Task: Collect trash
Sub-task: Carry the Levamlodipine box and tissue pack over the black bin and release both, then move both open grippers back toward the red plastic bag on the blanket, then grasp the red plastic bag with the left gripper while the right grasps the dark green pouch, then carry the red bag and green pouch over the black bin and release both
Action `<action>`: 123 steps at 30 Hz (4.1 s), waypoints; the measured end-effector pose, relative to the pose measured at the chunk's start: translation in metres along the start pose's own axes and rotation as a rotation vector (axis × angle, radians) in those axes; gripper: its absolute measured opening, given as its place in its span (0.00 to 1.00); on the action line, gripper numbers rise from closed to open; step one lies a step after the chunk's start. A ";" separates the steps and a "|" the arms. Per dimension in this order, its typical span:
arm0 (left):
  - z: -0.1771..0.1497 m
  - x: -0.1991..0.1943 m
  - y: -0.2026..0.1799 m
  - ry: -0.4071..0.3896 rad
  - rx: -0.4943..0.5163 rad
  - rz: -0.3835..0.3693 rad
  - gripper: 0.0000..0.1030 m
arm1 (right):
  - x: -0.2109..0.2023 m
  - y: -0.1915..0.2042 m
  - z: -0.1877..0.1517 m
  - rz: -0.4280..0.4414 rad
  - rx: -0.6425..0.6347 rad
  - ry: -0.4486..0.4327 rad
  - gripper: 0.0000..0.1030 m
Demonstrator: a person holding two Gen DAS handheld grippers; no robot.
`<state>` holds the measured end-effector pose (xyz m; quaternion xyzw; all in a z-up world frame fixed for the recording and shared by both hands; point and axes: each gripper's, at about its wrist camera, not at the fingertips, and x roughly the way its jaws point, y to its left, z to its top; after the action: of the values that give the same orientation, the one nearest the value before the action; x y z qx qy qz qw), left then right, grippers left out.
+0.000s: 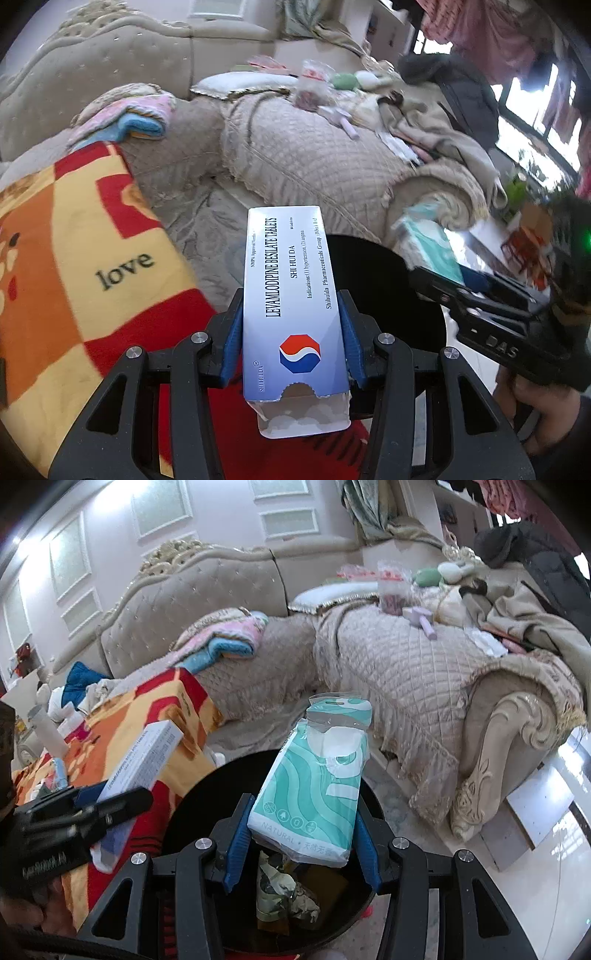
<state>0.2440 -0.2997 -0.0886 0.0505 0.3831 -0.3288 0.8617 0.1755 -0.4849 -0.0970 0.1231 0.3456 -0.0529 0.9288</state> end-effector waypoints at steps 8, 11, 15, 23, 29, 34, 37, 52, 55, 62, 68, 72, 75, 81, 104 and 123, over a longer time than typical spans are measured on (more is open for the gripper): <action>0.000 0.008 -0.001 0.042 0.000 -0.023 0.45 | 0.020 0.008 -0.002 -0.059 -0.032 0.067 0.52; 0.001 0.007 0.001 0.048 -0.008 -0.028 0.49 | 0.022 0.008 -0.003 -0.066 -0.038 0.077 0.52; 0.000 0.005 0.002 0.044 -0.016 -0.039 0.54 | 0.020 0.005 -0.004 -0.076 -0.030 0.067 0.52; 0.000 -0.008 0.019 0.014 -0.070 0.014 0.54 | 0.009 0.007 0.002 -0.087 -0.004 0.023 0.52; -0.012 -0.039 0.048 -0.024 -0.157 0.084 0.54 | -0.003 0.027 0.009 -0.051 0.018 -0.040 0.52; -0.030 -0.089 0.085 -0.105 -0.261 0.204 0.54 | -0.019 0.072 0.009 0.051 -0.020 -0.115 0.53; -0.048 -0.129 0.123 -0.156 -0.384 0.270 0.54 | -0.020 0.105 0.005 0.116 -0.077 -0.120 0.53; -0.185 -0.278 0.350 -0.163 -0.651 0.776 0.68 | 0.011 0.222 -0.024 0.303 -0.323 -0.024 0.55; -0.190 -0.276 0.375 -0.159 -0.654 0.756 0.69 | 0.014 0.225 -0.025 0.311 -0.320 -0.014 0.55; -0.201 -0.239 0.418 -0.061 -0.729 0.788 0.39 | 0.020 0.244 -0.028 0.323 -0.346 -0.002 0.55; -0.205 -0.251 0.382 -0.163 -0.710 0.697 0.34 | 0.024 0.281 -0.029 0.442 -0.379 -0.025 0.55; -0.204 -0.239 0.345 -0.145 -0.639 0.601 0.34 | 0.044 0.318 -0.033 0.521 -0.414 0.033 0.55; -0.202 -0.232 0.332 -0.134 -0.603 0.543 0.35 | 0.056 0.347 -0.039 0.569 -0.480 0.060 0.55; -0.205 -0.226 0.335 -0.106 -0.637 0.550 0.35 | 0.090 0.393 -0.042 0.631 -0.610 0.178 0.55; -0.207 -0.224 0.336 -0.091 -0.650 0.554 0.35 | 0.052 0.340 -0.058 0.601 -0.519 0.197 0.37; -0.180 -0.226 0.230 -0.069 -0.480 0.755 0.35 | 0.004 0.280 -0.060 0.477 -0.449 0.110 0.37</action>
<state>0.1599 0.0596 -0.0957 -0.0256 0.3743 0.1055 0.9209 0.1922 -0.1995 -0.0892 -0.0046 0.3596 0.2501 0.8990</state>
